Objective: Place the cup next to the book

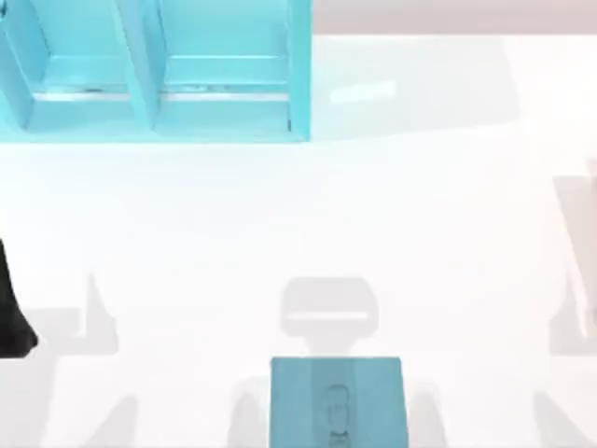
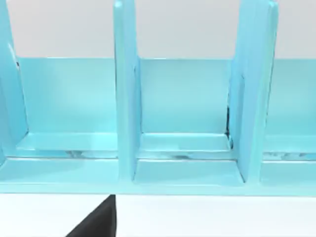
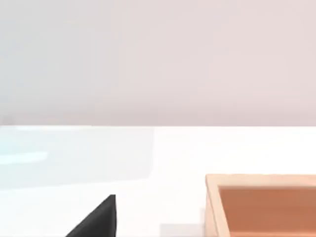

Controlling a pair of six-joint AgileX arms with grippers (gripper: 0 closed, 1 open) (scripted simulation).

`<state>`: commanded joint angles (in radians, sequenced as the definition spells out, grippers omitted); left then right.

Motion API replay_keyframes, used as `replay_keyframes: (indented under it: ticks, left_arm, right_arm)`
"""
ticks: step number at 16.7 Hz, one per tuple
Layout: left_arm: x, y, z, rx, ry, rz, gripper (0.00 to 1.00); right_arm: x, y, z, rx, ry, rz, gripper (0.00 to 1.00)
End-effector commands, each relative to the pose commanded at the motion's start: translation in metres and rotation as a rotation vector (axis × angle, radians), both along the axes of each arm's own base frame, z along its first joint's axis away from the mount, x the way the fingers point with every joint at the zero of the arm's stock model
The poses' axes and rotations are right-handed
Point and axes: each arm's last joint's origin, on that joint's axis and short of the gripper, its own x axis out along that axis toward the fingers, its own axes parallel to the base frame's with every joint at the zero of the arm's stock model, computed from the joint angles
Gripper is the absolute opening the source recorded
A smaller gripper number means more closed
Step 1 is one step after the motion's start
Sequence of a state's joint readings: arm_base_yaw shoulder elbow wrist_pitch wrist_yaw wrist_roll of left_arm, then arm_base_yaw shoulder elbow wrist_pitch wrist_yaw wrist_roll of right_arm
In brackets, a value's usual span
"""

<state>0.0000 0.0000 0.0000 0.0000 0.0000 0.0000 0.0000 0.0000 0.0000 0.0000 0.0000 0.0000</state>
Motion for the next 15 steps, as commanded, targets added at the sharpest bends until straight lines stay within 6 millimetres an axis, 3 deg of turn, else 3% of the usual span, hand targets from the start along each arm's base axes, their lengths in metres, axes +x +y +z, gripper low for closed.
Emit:
replay_keyframes:
  ticks: [3,6,11,15]
  left_arm:
    - [0.000,0.001,0.002,0.009,0.003,0.006,1.00]
    - [-0.002,0.005,0.022,0.097,0.031,0.057,1.00]
    - [-0.004,0.021,0.092,0.446,0.170,0.194,1.00]
    - [0.008,0.043,0.148,0.850,0.445,0.227,1.00]
  right_arm:
    - [0.000,0.000,0.000,0.000,0.000,0.000,1.00]
    - [0.000,0.000,0.000,0.000,0.000,0.000,1.00]
    - [0.000,0.000,0.000,0.000,0.000,0.000,1.00]
    - [0.000,0.000,0.000,0.000,0.000,0.000,1.00]
